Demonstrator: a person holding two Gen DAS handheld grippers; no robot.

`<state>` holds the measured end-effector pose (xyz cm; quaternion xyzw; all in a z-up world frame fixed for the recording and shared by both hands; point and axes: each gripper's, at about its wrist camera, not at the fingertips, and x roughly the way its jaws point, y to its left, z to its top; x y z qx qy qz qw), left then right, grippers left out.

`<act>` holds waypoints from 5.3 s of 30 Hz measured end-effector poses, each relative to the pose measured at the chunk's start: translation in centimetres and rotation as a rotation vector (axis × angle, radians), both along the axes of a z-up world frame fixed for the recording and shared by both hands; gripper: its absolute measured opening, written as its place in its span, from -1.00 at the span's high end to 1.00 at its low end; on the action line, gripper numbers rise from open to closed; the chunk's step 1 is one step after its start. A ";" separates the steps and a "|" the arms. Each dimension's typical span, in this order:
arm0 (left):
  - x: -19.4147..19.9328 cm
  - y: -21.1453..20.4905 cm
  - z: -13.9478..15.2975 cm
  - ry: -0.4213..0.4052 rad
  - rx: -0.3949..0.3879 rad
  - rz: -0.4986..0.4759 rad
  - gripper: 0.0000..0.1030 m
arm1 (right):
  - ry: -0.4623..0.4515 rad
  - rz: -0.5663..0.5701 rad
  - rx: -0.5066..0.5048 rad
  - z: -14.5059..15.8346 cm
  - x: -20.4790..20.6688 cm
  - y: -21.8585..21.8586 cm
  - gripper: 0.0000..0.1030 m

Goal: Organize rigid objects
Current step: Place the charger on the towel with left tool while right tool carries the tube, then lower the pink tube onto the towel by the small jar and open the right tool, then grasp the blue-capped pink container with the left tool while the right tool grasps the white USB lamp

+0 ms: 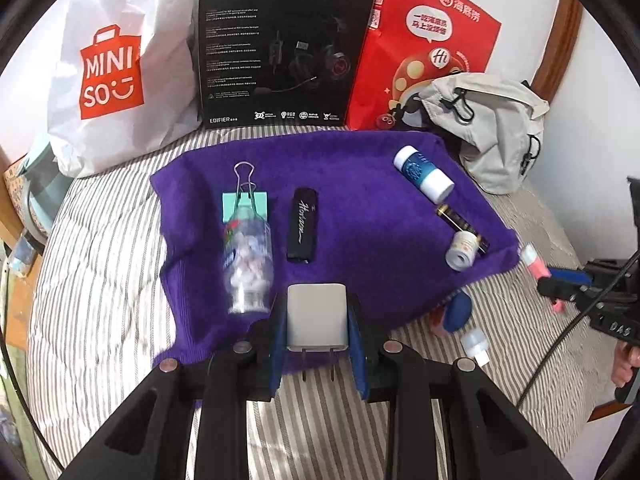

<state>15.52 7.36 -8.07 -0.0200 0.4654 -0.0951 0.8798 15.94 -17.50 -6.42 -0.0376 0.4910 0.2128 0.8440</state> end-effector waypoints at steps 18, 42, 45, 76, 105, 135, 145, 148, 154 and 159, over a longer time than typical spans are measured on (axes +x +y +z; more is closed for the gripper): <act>5.0 -1.8 -4.5 0.091 0.044 -0.037 0.50 | -0.013 0.028 0.015 0.6 5.3 2.3 0.67; 3.5 -1.4 -3.5 0.106 0.075 -0.058 0.01 | 0.027 0.021 -0.013 -1.6 9.0 1.7 0.67; 2.5 -0.8 -2.1 0.092 0.115 -0.042 -0.09 | 0.021 0.042 -0.010 -1.4 9.8 2.7 0.67; -3.6 2.6 1.0 0.033 0.064 0.033 -0.26 | 0.067 0.102 -0.197 -6.0 12.9 9.0 0.65; -3.0 -7.9 -2.6 0.011 0.044 -0.201 -0.26 | 0.038 -0.138 0.032 0.3 -6.6 -7.9 -0.05; -0.3 -11.4 -4.5 0.050 -0.042 -0.312 0.58 | 0.224 -0.124 0.055 -5.8 -9.3 -7.2 -0.05; -4.2 -7.4 -4.4 0.059 0.043 -0.289 0.59 | 0.228 -0.100 0.061 -5.9 -9.2 -7.0 -0.05; -4.5 -7.1 -5.1 0.058 0.040 -0.293 0.59 | 0.229 -0.094 0.061 -5.9 -9.0 -6.7 -0.05; -3.8 -7.8 -5.7 0.046 0.052 -0.291 0.59 | 0.234 -0.081 0.061 -6.0 -9.5 -6.3 -0.05; -3.4 -8.7 -5.7 0.022 0.075 -0.307 0.59 | 0.236 -0.087 0.058 -6.0 -9.6 -6.0 -0.06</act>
